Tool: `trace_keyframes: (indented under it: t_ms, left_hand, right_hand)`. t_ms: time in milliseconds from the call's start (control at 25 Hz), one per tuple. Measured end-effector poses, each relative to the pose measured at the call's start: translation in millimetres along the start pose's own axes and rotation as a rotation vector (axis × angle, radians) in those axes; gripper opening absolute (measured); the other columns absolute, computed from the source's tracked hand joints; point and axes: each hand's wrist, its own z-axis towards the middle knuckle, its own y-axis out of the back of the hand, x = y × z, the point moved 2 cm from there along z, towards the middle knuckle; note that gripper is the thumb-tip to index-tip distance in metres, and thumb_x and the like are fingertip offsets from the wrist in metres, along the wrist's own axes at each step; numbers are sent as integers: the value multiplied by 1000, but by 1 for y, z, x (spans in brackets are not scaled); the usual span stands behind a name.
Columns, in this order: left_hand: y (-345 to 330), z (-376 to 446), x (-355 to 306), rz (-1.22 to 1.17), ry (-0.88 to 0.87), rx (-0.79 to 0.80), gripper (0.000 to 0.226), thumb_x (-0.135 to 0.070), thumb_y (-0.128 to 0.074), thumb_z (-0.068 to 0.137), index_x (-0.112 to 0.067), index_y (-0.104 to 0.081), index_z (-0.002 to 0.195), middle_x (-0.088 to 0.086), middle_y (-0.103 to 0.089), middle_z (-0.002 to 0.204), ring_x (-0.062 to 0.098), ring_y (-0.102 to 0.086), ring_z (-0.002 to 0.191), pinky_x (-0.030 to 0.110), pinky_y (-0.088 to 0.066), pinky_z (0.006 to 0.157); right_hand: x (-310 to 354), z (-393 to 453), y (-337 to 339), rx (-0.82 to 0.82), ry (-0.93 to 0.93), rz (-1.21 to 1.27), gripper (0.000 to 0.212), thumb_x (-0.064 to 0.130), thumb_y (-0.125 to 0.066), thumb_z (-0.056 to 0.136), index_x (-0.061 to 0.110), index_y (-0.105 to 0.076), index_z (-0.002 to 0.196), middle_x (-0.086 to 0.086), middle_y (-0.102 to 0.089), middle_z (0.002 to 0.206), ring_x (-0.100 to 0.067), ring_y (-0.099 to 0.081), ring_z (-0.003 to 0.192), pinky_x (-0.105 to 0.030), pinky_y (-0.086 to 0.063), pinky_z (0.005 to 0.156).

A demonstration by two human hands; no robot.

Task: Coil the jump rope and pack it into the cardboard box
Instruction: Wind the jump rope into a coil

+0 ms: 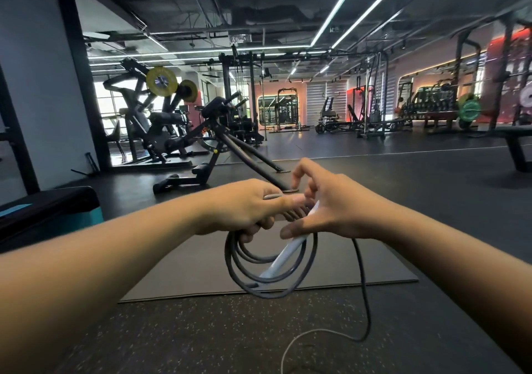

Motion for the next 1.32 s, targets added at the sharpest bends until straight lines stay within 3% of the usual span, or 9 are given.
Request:
trace_keyframes:
  t_ms: [200, 320, 440, 600, 720, 800, 880, 1080, 1320]
  left_hand:
    - [-9, -2, -2, 51, -26, 27, 44, -61, -64, 87, -35, -61, 122, -5, -44, 62, 12, -30, 48, 23, -30, 43]
    - [-10, -2, 0, -127, 25, 92, 42, -51, -69, 89, -25, -62, 121, -7, -34, 58, 10, -23, 48, 24, -23, 46]
    - [-15, -3, 6, -276, 37, 127, 29, -47, -64, 94, -23, -62, 110, -7, -29, 58, 10, -19, 48, 26, -18, 48]
    - [-15, -7, 10, -225, 25, 110, 23, -42, -69, 91, -31, -68, 111, -7, -28, 55, 11, -20, 49, 28, -16, 50]
    - [-6, -14, 9, -226, -32, 97, 13, -45, -67, 91, -36, -75, 94, -6, -26, 56, 11, -18, 48, 25, -14, 47]
    - [8, -18, 15, -300, -77, 11, 23, -44, -64, 92, -26, -77, 99, -5, -28, 57, 10, -19, 46, 22, -17, 43]
    - [25, -18, 22, -497, -135, -178, 36, -43, -59, 94, -14, -74, 110, -6, -26, 57, 9, -19, 43, 20, -17, 39]
    - [25, -9, 27, -945, -261, -557, 35, -46, -56, 97, -17, -62, 116, -7, -24, 59, 6, -18, 41, 20, -16, 38]
    - [1, -1, 23, -1166, -244, -659, 27, -46, -57, 98, -26, -60, 115, -8, -34, 63, 6, -21, 45, 20, -23, 39]
  right_hand:
    - [6, 3, 3, 30, 115, -15, 92, 34, -96, 61, 28, -36, 129, 22, -37, 82, 20, -49, 75, -2, -43, 63]
    - [9, 2, 4, 59, 202, -32, 109, 39, -97, 59, 35, -28, 143, 30, -40, 91, 16, -49, 91, -12, -49, 88]
    - [12, 2, 5, 61, 263, -74, 117, 45, -97, 55, 40, -24, 147, 31, -46, 88, 20, -47, 83, -17, -47, 84]
    - [12, -3, 0, 95, 272, -97, 113, 51, -94, 57, 42, -26, 146, 23, -47, 90, 16, -53, 79, -14, -44, 71]
    - [1, -9, 11, 88, 161, 115, 78, 49, -88, 65, 34, -51, 132, 1, -67, 87, -3, -59, 65, -23, -50, 64]
    - [-12, -15, 17, 101, 82, 180, 51, 55, -77, 72, 22, -69, 111, 7, -65, 60, -8, -53, 53, -31, -51, 57]
    - [-28, -21, 17, 76, -19, 246, 50, 63, -65, 77, 18, -77, 97, 11, -50, 52, -11, -47, 53, -40, -58, 59]
    - [-34, -24, -18, 10, -77, 659, 62, 75, -61, 79, 24, -74, 111, 8, -39, 66, -12, -31, 57, -30, -35, 56]
    - [-16, -7, -69, -153, -157, 985, 58, 58, -73, 80, 9, -61, 111, -9, -53, 94, -8, -28, 45, -24, -27, 44]
